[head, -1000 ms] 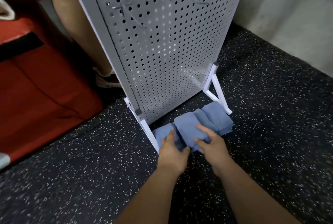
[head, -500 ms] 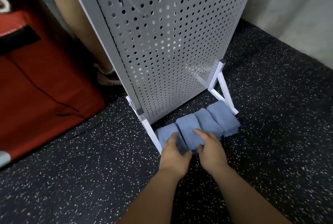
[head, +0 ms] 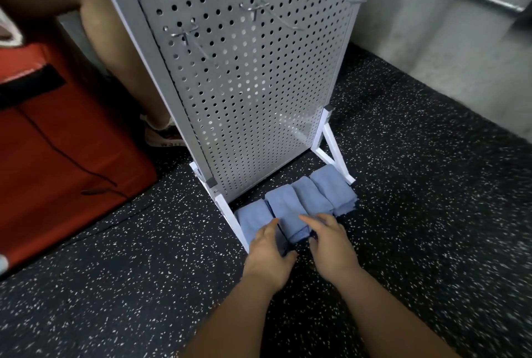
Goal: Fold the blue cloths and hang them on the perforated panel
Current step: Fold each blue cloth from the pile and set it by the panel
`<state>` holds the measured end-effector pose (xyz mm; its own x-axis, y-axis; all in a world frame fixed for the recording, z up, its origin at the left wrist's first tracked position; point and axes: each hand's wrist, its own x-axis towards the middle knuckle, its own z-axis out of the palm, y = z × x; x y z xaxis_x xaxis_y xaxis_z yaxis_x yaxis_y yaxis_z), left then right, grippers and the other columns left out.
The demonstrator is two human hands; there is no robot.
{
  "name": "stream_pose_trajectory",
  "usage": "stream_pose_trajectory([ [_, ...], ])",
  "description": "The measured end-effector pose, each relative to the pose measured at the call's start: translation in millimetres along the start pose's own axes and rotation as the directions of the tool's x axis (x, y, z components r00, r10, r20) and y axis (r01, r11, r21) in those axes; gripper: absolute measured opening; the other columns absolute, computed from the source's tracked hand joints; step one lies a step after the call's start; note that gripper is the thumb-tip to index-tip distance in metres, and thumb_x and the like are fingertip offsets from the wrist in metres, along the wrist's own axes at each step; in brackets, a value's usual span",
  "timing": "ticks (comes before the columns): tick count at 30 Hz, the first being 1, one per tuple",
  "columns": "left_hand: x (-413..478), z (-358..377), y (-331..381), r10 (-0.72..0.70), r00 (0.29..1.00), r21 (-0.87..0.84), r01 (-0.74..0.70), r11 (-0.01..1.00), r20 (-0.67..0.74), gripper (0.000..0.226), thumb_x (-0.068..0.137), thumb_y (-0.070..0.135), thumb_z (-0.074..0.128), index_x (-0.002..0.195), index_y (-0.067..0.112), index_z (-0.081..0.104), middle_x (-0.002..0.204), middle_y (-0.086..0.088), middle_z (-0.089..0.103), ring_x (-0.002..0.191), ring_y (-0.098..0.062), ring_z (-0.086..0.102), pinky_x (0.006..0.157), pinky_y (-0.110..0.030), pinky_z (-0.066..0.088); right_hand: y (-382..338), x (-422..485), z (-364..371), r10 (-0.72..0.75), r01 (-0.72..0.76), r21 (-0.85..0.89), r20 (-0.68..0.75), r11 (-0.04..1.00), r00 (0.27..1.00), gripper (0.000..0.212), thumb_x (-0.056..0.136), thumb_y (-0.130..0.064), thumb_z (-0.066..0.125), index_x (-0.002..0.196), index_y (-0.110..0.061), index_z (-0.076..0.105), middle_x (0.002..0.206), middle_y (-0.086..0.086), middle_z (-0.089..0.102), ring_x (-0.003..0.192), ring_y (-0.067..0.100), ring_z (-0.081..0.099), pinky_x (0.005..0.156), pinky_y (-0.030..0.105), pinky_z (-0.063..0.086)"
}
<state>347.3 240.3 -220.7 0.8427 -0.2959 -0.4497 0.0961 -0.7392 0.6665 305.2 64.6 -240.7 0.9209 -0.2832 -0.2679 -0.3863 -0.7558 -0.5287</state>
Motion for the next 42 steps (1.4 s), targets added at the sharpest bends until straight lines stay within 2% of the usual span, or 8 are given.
stream_pose_trajectory([
  [4, -37, 5, 11, 0.069, 0.994, 0.087, -0.076, 0.993, 0.082, 0.089, 0.095, 0.039, 0.074, 0.167, 0.029, 0.024, 0.165, 0.005, 0.039, 0.149, -0.022, 0.04, 0.123, -0.042, 0.038, 13, -55, -33, 0.033, -0.033, 0.001, -0.036, 0.999, 0.999, 0.053, 0.104, -0.026, 0.062, 0.152, -0.048, 0.051, 0.155, -0.007, 0.042, 0.139, 0.02, 0.044, 0.115, 0.037, 0.044],
  [10, -92, 23, 44, 0.188, 0.952, 0.236, -0.245, 0.94, 0.242, 0.087, 0.097, 0.046, 0.071, 0.168, 0.033, 0.023, 0.168, 0.001, 0.036, 0.154, -0.023, 0.034, 0.126, -0.04, 0.032, 49, -158, -79, 0.174, -0.174, -0.019, -0.019, 0.985, 0.985, 0.049, 0.105, -0.043, 0.061, 0.15, -0.053, 0.048, 0.16, -0.003, 0.038, 0.143, 0.022, 0.042, 0.117, 0.04, 0.044],
  [18, -176, 87, 97, 0.291, 0.833, 0.288, -0.457, 0.842, 0.472, 0.084, 0.098, 0.057, 0.064, 0.168, 0.036, 0.022, 0.168, 0.003, 0.037, 0.15, -0.022, 0.038, 0.123, -0.042, 0.038, 102, -316, -133, 0.381, -0.385, -0.044, -0.074, 0.922, 0.921, 0.056, 0.103, -0.055, 0.059, 0.156, -0.052, 0.04, 0.164, -0.006, 0.033, 0.146, 0.02, 0.041, 0.117, 0.039, 0.044],
  [24, -236, 162, 126, 0.308, 0.688, 0.28, -0.603, 0.747, 0.657, 0.081, 0.102, 0.057, 0.059, 0.169, 0.032, 0.021, 0.171, 0.0, 0.031, 0.155, -0.024, 0.03, 0.127, -0.041, 0.032, 162, -427, -126, 0.593, -0.585, 0.098, -0.111, 0.805, 0.798, 0.059, 0.1, -0.058, 0.063, 0.155, -0.045, 0.046, 0.159, -0.001, 0.045, 0.136, 0.019, 0.054, 0.114, 0.031, 0.046],
  [30, -273, 236, 144, 0.302, 0.563, 0.256, -0.705, 0.662, 0.77, 0.082, 0.102, 0.059, 0.058, 0.169, 0.028, 0.022, 0.169, -0.003, 0.033, 0.154, -0.027, 0.033, 0.126, -0.043, 0.033, 216, -507, -103, 0.745, -0.717, 0.222, -0.079, 0.661, 0.663, 0.067, 0.097, -0.06, 0.067, 0.157, -0.042, 0.044, 0.162, 0.001, 0.042, 0.147, 0.024, 0.045, 0.118, 0.037, 0.041],
  [34, -288, 272, 150, 0.294, 0.536, 0.257, -0.728, 0.636, 0.791, 0.08, 0.102, 0.056, 0.06, 0.168, 0.028, 0.024, 0.168, -0.004, 0.034, 0.152, -0.028, 0.034, 0.125, -0.041, 0.033, 253, -532, -89, 0.802, -0.774, 0.231, -0.055, 0.59, 0.595, 0.066, 0.095, -0.059, 0.067, 0.155, -0.04, 0.047, 0.155, 0.003, 0.051, 0.141, 0.024, 0.049, 0.117, 0.04, 0.043],
  [37, -293, 288, 147, 0.292, 0.547, 0.271, -0.726, 0.632, 0.785, 0.076, 0.102, 0.053, 0.061, 0.166, 0.03, 0.026, 0.165, -0.003, 0.037, 0.149, -0.028, 0.037, 0.122, -0.042, 0.037, 268, -528, -88, 0.823, -0.796, 0.228, -0.043, 0.56, 0.567, 0.066, 0.097, -0.051, 0.069, 0.157, -0.034, 0.046, 0.154, 0.008, 0.047, 0.141, 0.03, 0.049, 0.119, 0.039, 0.041],
  [42, -282, 313, 138, 0.234, 0.574, 0.317, -0.697, 0.643, 0.785, 0.078, 0.102, 0.051, 0.062, 0.167, 0.03, 0.024, 0.166, -0.002, 0.036, 0.151, -0.028, 0.035, 0.122, -0.048, 0.038, 287, -504, -74, 0.795, -0.791, 0.109, 0.007, 0.602, 0.606, 0.065, 0.096, -0.056, 0.062, 0.156, -0.042, 0.042, 0.163, 0.004, 0.034, 0.15, 0.036, 0.034, 0.123, 0.049, 0.033],
])
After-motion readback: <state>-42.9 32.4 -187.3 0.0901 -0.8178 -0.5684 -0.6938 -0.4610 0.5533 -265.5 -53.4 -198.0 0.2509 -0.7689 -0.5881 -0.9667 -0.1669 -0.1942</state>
